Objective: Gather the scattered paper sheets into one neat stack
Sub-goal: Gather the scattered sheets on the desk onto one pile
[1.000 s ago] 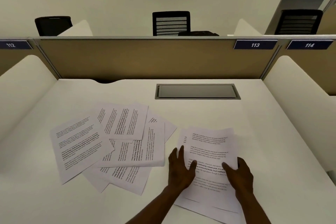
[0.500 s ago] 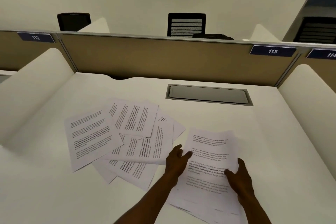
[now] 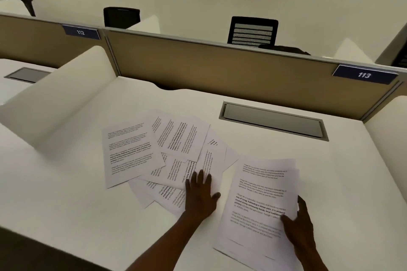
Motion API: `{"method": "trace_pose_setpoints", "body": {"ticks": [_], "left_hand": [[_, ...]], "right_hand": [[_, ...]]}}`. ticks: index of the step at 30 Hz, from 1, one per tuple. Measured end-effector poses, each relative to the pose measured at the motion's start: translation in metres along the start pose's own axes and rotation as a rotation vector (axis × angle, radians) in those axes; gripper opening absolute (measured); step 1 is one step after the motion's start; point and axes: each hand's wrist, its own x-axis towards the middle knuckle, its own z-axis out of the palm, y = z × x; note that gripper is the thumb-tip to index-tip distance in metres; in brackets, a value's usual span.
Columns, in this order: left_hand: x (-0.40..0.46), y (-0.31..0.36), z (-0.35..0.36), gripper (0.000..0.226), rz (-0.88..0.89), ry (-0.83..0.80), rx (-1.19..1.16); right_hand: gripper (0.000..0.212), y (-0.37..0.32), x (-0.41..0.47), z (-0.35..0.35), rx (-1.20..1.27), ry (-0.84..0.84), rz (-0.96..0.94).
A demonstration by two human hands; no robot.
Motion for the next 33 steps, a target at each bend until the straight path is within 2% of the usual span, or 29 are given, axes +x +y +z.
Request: {"method": "trace_pose_setpoints", "body": {"ticks": [4,6,8,11,13,14,18,20,21,25,28,33], "left_hand": [[-0.004,-0.005,0.000,0.065,0.054,-0.019,0.067],[-0.006,-0.006,-0.005,0.056,0.065,0.027,0.057],[-0.008,-0.007,-0.014,0.047,0.087,0.138,-0.009],[-0.013,-0.006,-0.030,0.030,0.182,0.383,-0.235],[-0.018,0.000,-0.034,0.027,0.304,0.523,-0.377],[-0.024,0.005,-0.036,0.028,0.365,0.545,-0.424],[-0.054,0.024,-0.023,0.024,0.457,0.489,-0.506],[-0.070,0.030,-0.016,0.022,0.472,0.439,-0.561],[-0.076,0.032,-0.015,0.022,0.493,0.398,-0.590],[-0.085,0.035,-0.018,0.024,0.592,0.198,-0.540],[-0.079,0.033,-0.025,0.025,0.644,0.194,-0.483],[-0.064,0.028,-0.029,0.031,0.664,0.208,-0.429]], "right_hand": [[0.082,0.002,0.006,-0.002,-0.007,0.052,0.039],[0.084,0.001,0.006,0.000,-0.053,0.080,0.061],[0.087,-0.002,0.005,0.002,-0.177,0.158,0.034],[0.084,-0.006,0.005,0.006,-0.340,0.310,-0.125],[0.067,-0.012,0.002,0.013,-0.246,0.295,-0.195],[0.059,-0.018,0.000,0.017,-0.140,0.234,-0.169],[0.050,-0.051,0.002,0.036,0.282,-0.136,0.158],[0.045,-0.059,0.006,0.044,0.343,-0.283,0.205],[0.044,-0.059,0.008,0.048,0.355,-0.300,0.208],[0.038,-0.044,0.019,0.049,0.365,-0.107,0.106],[0.034,-0.036,0.022,0.038,0.421,-0.036,0.059],[0.036,-0.020,0.015,0.016,0.565,0.131,0.122]]}}
